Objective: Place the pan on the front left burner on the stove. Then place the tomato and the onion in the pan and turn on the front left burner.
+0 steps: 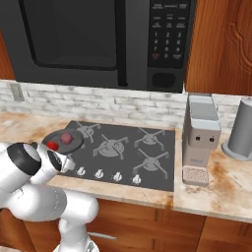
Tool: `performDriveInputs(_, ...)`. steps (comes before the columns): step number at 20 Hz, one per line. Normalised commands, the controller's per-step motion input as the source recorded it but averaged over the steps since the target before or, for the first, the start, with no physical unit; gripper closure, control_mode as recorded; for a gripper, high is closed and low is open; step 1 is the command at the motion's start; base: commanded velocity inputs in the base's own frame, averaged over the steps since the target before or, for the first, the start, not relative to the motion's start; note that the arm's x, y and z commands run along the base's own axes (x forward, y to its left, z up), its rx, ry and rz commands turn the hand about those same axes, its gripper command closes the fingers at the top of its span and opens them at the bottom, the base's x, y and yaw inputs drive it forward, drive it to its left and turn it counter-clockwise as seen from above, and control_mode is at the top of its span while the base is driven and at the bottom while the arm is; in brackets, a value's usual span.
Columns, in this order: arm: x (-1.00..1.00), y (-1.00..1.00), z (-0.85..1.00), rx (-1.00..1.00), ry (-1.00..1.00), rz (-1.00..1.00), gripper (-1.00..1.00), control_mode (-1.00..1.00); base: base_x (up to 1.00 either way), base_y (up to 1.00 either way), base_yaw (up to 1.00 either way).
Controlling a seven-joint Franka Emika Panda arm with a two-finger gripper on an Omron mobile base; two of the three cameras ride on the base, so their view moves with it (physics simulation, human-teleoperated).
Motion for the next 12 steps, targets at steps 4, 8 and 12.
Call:
performDriveInputs(4,-0.11,-0.59,-0.59,0.04,-0.03,0.00,1.00,-1.00,0.00,0.00,0.00)
performDriveInputs(8,-0.19,-0.60,-0.60,0.09,0.00,0.00,1.00,-1.00,0.00,0.00,0.00)
performDriveInputs(12,-0.16,-0.91,-0.39,0.20,0.01,0.09,1.00,-1.00,0.00,0.00,0.00)
